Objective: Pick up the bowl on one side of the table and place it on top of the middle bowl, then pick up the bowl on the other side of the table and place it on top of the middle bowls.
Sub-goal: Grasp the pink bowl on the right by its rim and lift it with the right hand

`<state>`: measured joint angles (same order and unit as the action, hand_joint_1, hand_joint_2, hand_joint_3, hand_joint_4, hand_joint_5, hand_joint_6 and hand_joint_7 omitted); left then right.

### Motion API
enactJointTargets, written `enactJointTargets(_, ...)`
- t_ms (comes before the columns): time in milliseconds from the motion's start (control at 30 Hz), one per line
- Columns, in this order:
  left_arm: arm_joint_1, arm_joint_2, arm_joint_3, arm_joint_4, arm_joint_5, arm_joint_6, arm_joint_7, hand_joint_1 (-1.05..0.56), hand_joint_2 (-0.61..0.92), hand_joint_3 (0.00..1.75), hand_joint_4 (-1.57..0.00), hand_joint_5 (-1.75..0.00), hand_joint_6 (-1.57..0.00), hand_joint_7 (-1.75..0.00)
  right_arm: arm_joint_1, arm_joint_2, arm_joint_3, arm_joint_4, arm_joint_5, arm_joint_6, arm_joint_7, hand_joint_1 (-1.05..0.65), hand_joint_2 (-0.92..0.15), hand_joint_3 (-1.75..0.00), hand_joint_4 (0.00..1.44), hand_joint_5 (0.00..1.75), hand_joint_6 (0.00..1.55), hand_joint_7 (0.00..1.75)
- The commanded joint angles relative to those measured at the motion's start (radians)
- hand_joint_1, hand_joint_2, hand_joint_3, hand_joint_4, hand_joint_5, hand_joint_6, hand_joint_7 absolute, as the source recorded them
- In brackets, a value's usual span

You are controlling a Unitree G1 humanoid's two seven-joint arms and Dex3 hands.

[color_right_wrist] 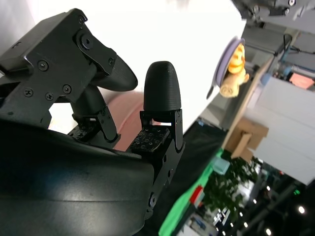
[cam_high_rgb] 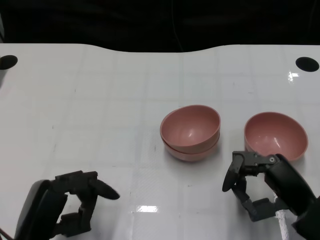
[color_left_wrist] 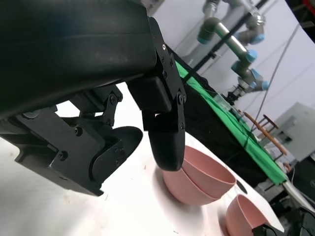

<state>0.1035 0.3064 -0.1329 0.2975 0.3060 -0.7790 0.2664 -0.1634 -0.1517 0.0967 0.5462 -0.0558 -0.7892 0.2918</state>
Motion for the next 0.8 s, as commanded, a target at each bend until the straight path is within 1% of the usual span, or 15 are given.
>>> enactJointTargets(33,-0.013,-0.022,0.026,0.043,-0.016,-0.023,-0.006,0.06,0.32,1.53,-0.87,-1.74,-0.8,-1.53,-0.03,-0.047,-0.025,0.009,-0.043,-0.024,-0.036,-0.07,-0.45,-1.03,0.65,1.45,0.7,1.02)
enactJointTargets(100,-0.027,-0.04,0.035,0.076,-0.02,-0.039,-0.004,0.07,0.31,1.55,-0.88,-1.75,-0.79,-1.54,-0.04,-0.083,-0.034,-0.019,-0.112,-0.011,-0.073,-0.12,-0.54,-0.8,0.61,1.27,0.67,0.78)
enactJointTargets(133,-0.031,-0.046,0.039,0.087,-0.02,-0.044,-0.004,0.07,0.3,1.55,-0.88,-1.75,-0.79,-1.55,-0.043,-0.095,-0.036,-0.029,-0.136,-0.005,-0.088,-0.13,-0.59,-0.65,0.57,1.14,0.66,0.62)
enactJointTargets(167,-0.034,-0.051,0.043,0.094,-0.019,-0.049,-0.006,0.07,0.3,1.55,-0.88,-1.75,-0.79,-1.55,-0.044,-0.102,-0.035,-0.034,-0.149,-0.002,-0.098,-0.14,-0.62,-0.58,0.56,1.08,0.66,0.55)
enactJointTargets(200,-0.041,-0.055,0.047,0.107,-0.019,-0.053,-0.008,0.07,0.3,1.56,-0.88,-1.75,-0.79,-1.55,-0.048,-0.128,-0.041,-0.064,-0.205,0.018,-0.13,-0.14,-0.64,-0.54,0.55,1.06,0.67,0.51)
enactJointTargets(233,-0.046,-0.059,0.049,0.117,-0.021,-0.054,-0.011,0.06,0.29,1.56,-0.89,-1.75,-0.79,-1.56,-0.051,-0.149,-0.045,-0.093,-0.253,0.038,-0.159,-0.21,-0.73,-0.33,0.49,0.88,0.61,0.35)
enactJointTargets(267,-0.05,-0.061,0.052,0.124,-0.022,-0.056,-0.014,0.06,0.29,1.57,-0.89,-1.75,-0.79,-1.56,-0.052,-0.163,-0.048,-0.114,-0.287,0.054,-0.181,-0.23,-0.79,-0.2,0.48,0.79,0.61,0.26)
enactJointTargets(300,-0.052,-0.063,0.054,0.129,-0.022,-0.058,-0.016,0.06,0.29,1.57,-0.89,-1.75,-0.79,-1.56,-0.052,-0.171,-0.048,-0.129,-0.309,0.066,-0.197,-0.25,-0.83,-0.12,0.47,0.73,0.61,0.2)
enactJointTargets(400,-0.051,-0.062,0.059,0.13,-0.022,-0.045,-0.039,0.05,0.29,1.57,-0.89,-1.75,-0.78,-1.56,-0.044,-0.199,-0.058,-0.216,-0.414,0.169,-0.262,-0.31,-0.86,-0.04,0.43,0.63,0.57,0.11)
enactJointTargets(500,-0.044,-0.062,0.067,0.119,-0.016,-0.035,-0.052,0.06,0.29,1.56,-0.88,-1.75,-0.79,-1.54,-0.039,-0.228,-0.056,-0.288,-0.51,0.264,-0.301,-0.36,-0.85,-0.01,0.36,0.55,0.5,0.04)
enactJointTargets(567,-0.039,-0.064,0.071,0.111,-0.014,-0.03,-0.057,0.05,0.29,1.55,-0.88,-1.74,-0.8,-1.52,-0.034,-0.24,-0.047,-0.323,-0.554,0.314,-0.312,-0.42,-0.83,0.0,0.33,0.5,0.47,0.02)
enactJointTargets(700,-0.03,-0.066,0.076,0.1,-0.007,-0.026,-0.063,0.06,0.29,1.54,-0.89,-1.73,-0.81,-1.51,-0.031,-0.256,-0.024,-0.364,-0.623,0.391,-0.33,-0.47,-0.81,0.0,0.29,0.45,0.42,0.0)
enactJointTargets(800,-0.026,-0.065,0.076,0.091,0.003,-0.018,-0.065,0.06,0.31,1.5,-0.87,-1.73,-0.8,-1.5,-0.032,-0.264,0.0,-0.407,-0.693,0.496,-0.312,-0.51,-0.79,0.0,0.3,0.45,0.43,0.01)
